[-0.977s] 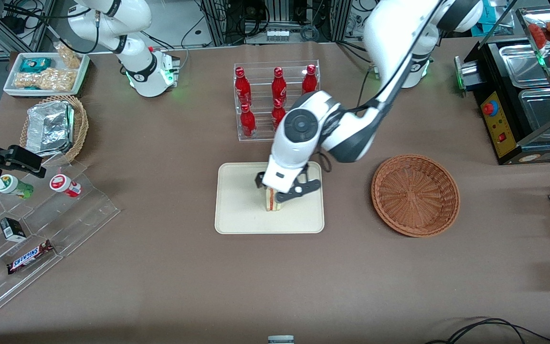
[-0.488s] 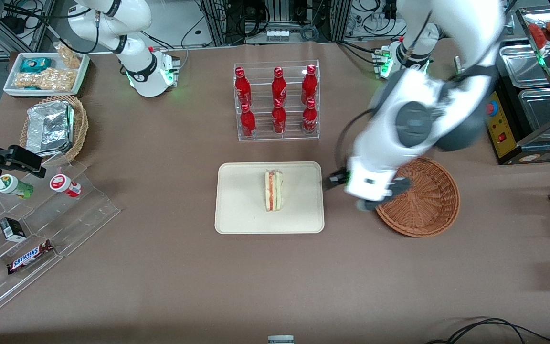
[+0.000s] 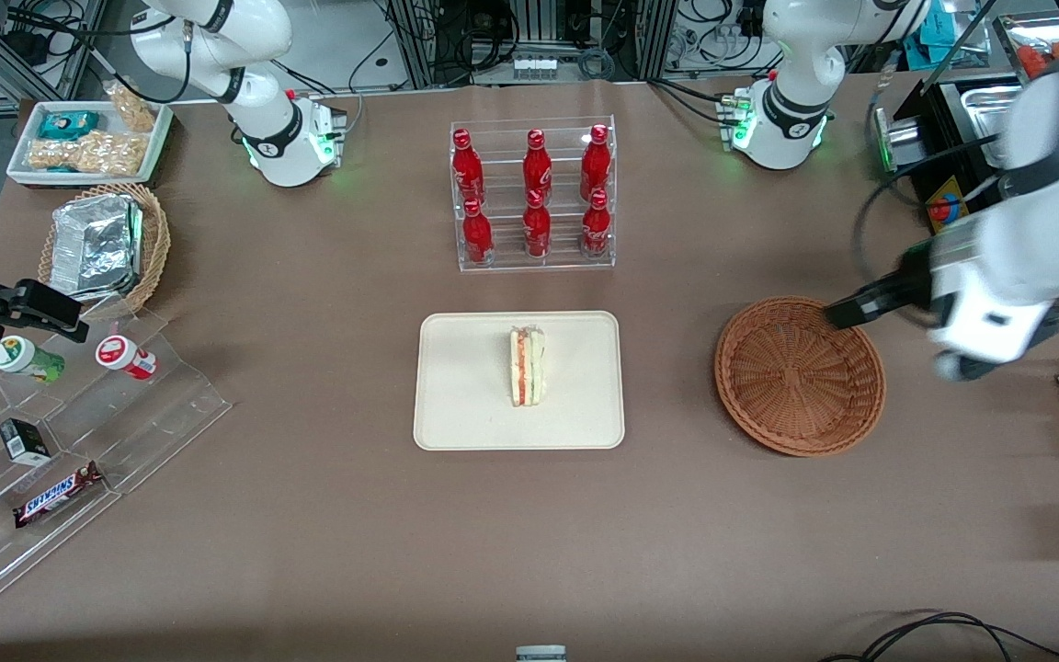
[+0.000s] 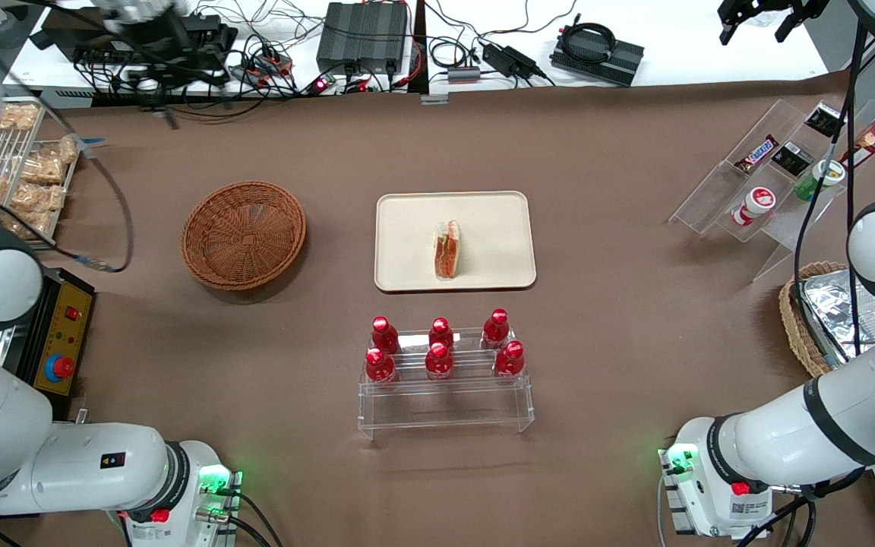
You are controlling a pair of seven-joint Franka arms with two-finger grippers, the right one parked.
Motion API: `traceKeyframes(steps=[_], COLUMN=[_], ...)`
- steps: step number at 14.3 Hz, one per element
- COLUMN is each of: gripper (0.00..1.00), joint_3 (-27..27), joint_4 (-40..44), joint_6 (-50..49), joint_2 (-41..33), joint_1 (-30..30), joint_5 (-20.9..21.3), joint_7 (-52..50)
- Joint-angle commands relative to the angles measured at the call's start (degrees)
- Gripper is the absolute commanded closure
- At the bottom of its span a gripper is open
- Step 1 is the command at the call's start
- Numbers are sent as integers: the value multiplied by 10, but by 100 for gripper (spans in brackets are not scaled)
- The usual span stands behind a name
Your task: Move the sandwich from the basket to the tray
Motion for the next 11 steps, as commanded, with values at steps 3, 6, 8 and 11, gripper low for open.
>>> traceKeyframes(steps=[3,6,8,11], gripper=[0,0,0,0], joint_3=[-5,-10,-14,-15], joint_4=[12,-44,-97,-89], joint_6=[-43,12,42,43], joint_2=[-44,-93,-138,-145], joint_1=[53,54,53,49], joint_5=[28,67,72,67], joint_7=[175,248,241,237])
